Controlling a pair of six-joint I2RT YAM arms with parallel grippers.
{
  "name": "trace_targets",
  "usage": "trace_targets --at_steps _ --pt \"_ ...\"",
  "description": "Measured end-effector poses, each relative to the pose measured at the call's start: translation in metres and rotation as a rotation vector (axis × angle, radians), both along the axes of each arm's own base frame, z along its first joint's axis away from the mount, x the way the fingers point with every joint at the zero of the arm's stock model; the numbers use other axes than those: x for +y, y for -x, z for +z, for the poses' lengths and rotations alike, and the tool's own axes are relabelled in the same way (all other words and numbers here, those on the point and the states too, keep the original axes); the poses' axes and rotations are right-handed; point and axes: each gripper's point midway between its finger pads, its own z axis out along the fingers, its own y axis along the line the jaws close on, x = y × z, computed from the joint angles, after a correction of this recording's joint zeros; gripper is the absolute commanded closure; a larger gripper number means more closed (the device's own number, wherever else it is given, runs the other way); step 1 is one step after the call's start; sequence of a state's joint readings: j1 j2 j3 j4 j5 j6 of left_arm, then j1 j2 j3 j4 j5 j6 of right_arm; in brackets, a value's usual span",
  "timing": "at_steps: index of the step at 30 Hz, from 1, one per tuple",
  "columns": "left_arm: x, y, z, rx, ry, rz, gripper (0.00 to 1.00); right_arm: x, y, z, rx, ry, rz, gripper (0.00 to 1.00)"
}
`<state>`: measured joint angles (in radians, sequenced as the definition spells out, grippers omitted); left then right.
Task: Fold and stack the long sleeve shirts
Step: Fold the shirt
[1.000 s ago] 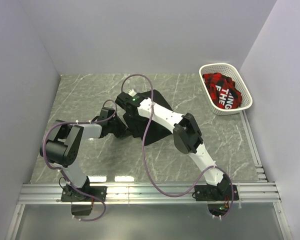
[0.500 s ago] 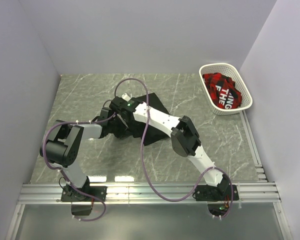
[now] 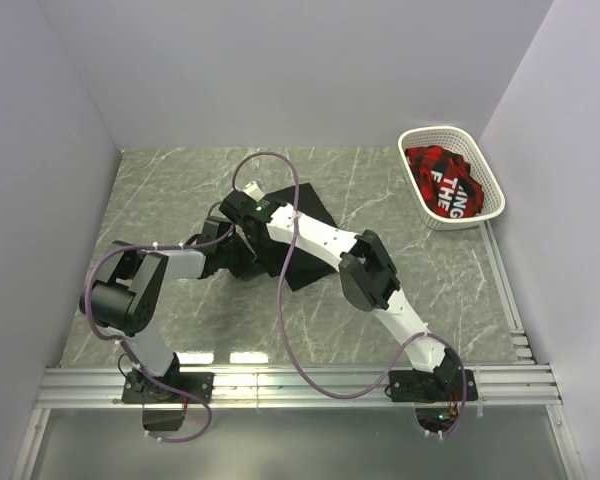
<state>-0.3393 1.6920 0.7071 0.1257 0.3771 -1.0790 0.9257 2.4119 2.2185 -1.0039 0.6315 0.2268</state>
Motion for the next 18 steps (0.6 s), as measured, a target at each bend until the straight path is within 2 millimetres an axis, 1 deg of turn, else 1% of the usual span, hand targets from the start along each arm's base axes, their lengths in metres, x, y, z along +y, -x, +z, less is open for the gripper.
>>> trace_targets --at_steps 2,4,5,8,10,11,13,14,16,17,18 --pt "-0.001 0.0 0.0 -0.001 0.0 -0.002 0.99 0.001 -0.001 -0.003 -0.003 -0.007 -0.001 0.6" --pt "-0.001 0.0 0.001 -0.001 0.001 0.0 0.97 0.002 0.0 -0.008 0.002 -0.014 -0.001 0.54" --pt "-0.001 0.0 0.001 0.0 0.003 0.003 0.95 0.002 0.0 -0.011 0.007 -0.018 0.0 0.46" --pt "0.0 0.0 0.003 -0.002 0.002 0.009 0.91 0.001 0.009 -0.019 0.042 -0.032 0.011 0.4" --pt "0.0 0.0 0.005 -0.004 0.001 0.012 0.89 0.002 0.014 -0.015 0.063 -0.056 0.019 0.37" --pt "0.001 0.0 0.007 -0.008 -0.002 0.015 0.85 0.004 0.017 -0.01 0.07 -0.077 0.026 0.37" --pt "0.004 0.0 0.012 -0.017 -0.012 0.025 0.79 0.011 0.02 0.009 0.069 -0.148 0.043 0.36" --pt "0.005 -0.001 0.015 -0.023 -0.019 0.033 0.72 0.014 0.023 0.022 0.067 -0.187 0.053 0.35" --pt "0.009 -0.001 0.023 -0.04 -0.031 0.045 0.66 0.02 0.027 0.05 0.05 -0.275 0.073 0.35" --pt "0.011 -0.001 0.027 -0.051 -0.038 0.053 0.57 0.022 0.03 0.065 0.042 -0.319 0.082 0.35" --pt "0.014 -0.001 0.032 -0.062 -0.048 0.062 0.56 0.021 0.033 0.082 0.029 -0.37 0.088 0.35"
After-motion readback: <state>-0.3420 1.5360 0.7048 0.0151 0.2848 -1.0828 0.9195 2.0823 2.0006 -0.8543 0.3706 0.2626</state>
